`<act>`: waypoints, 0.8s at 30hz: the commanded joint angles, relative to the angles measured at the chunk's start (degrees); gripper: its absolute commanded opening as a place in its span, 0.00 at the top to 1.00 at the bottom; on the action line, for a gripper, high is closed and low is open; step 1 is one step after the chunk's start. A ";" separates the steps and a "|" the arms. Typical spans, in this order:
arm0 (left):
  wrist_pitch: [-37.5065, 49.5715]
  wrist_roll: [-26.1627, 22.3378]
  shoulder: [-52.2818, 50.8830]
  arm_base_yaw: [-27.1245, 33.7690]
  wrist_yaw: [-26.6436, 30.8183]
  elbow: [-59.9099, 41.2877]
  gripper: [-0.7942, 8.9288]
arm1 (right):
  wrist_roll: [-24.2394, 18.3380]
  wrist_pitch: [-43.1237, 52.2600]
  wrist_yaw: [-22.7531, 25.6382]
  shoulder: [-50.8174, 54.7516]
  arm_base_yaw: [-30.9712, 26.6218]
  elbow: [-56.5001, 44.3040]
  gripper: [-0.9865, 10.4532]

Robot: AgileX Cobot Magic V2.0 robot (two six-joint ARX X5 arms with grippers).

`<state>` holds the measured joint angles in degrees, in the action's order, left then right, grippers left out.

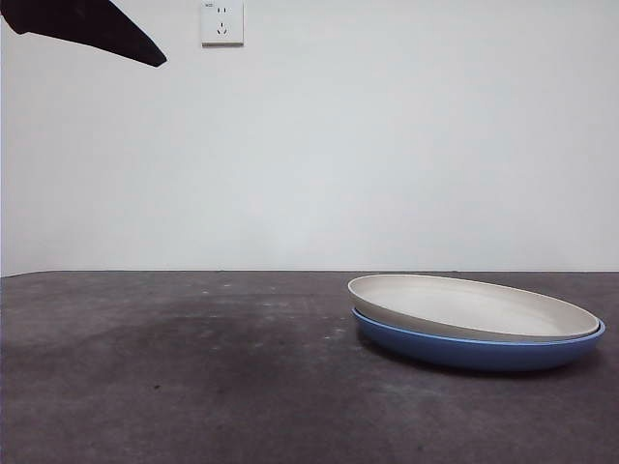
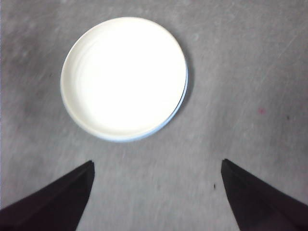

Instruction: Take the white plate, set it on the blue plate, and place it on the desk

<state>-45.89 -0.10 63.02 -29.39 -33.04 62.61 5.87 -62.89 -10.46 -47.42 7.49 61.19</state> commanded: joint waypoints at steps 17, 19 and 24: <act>0.50 -0.76 0.26 -0.31 -0.37 0.44 0.53 | -1.53 19.34 -9.29 -29.99 -7.19 -0.98 0.54; 0.52 -0.79 0.26 -0.31 -0.37 0.44 0.53 | -1.62 20.61 -10.16 -32.54 -8.00 -0.98 0.55; 0.61 -0.76 0.26 -0.31 -0.37 0.44 0.53 | -2.01 23.67 -12.90 -38.16 -8.37 -0.98 0.55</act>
<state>-45.89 -0.16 63.02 -29.39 -33.04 62.61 4.67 -39.79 -23.00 -84.31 -1.06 59.79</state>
